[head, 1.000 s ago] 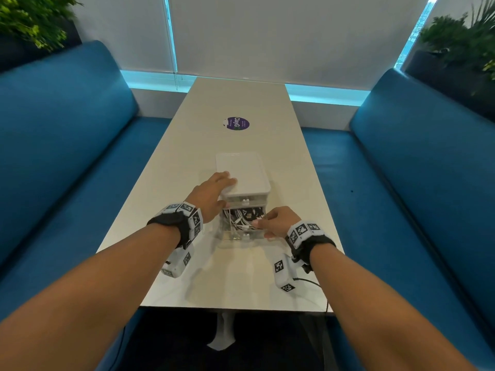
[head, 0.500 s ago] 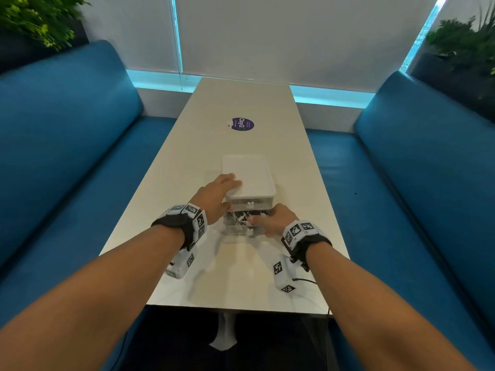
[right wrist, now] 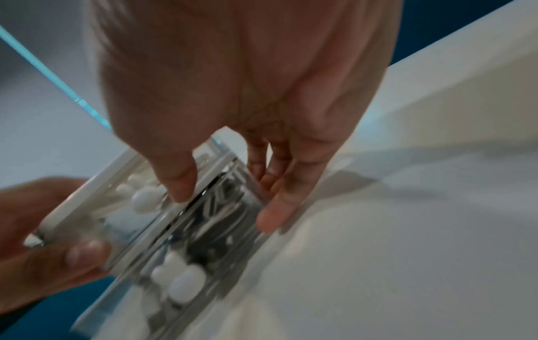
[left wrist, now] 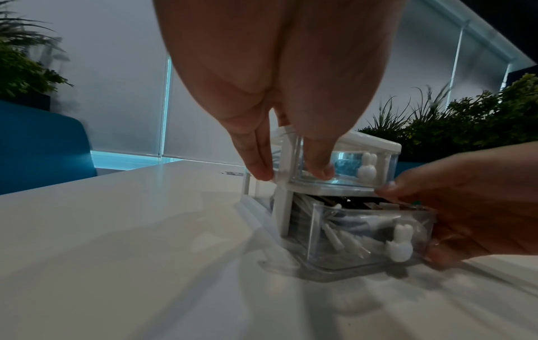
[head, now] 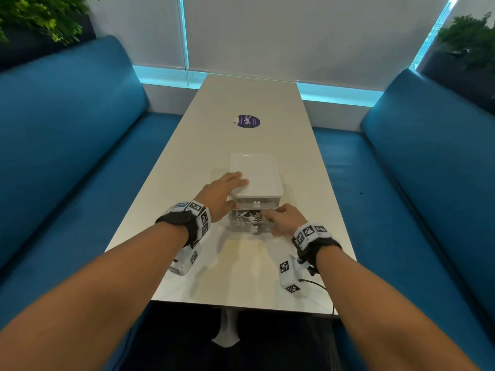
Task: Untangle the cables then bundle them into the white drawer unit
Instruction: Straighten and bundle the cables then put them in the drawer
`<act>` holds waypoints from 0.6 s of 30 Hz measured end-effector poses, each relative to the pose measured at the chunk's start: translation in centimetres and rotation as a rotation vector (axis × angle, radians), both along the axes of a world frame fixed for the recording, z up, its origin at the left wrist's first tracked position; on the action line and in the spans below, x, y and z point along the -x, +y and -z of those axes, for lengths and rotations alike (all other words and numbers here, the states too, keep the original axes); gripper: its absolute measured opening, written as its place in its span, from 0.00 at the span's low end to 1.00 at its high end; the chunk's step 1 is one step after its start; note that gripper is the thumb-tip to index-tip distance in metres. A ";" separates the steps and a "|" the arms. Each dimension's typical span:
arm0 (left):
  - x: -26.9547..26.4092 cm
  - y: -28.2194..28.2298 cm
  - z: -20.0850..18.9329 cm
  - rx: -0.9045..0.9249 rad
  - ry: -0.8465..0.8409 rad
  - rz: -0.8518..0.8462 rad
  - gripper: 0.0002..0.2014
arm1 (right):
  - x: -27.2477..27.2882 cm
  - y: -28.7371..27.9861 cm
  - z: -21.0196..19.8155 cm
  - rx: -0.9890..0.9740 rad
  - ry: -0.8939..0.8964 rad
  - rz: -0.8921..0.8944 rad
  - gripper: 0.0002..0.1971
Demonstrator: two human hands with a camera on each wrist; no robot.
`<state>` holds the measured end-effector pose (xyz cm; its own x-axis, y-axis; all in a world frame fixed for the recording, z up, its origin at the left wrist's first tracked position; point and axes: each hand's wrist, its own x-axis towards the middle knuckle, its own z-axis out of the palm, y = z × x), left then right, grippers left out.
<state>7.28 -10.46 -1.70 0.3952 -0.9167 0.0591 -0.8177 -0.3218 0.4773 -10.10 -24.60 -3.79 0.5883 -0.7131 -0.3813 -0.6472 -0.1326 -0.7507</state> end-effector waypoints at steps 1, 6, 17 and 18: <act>-0.1 0.0 0.1 0.002 0.005 0.001 0.34 | 0.4 -0.3 -0.2 -0.022 0.013 -0.002 0.21; -0.1 0.1 0.2 0.006 0.022 -0.008 0.34 | 0.7 -1.0 0.1 0.082 0.096 0.046 0.21; 0.6 0.5 -0.2 0.015 0.035 -0.003 0.33 | 1.7 0.4 -0.7 -0.369 -0.142 0.159 0.16; 0.6 0.5 -0.3 0.013 0.039 -0.006 0.33 | 1.9 0.3 -0.7 -0.359 -0.137 0.155 0.14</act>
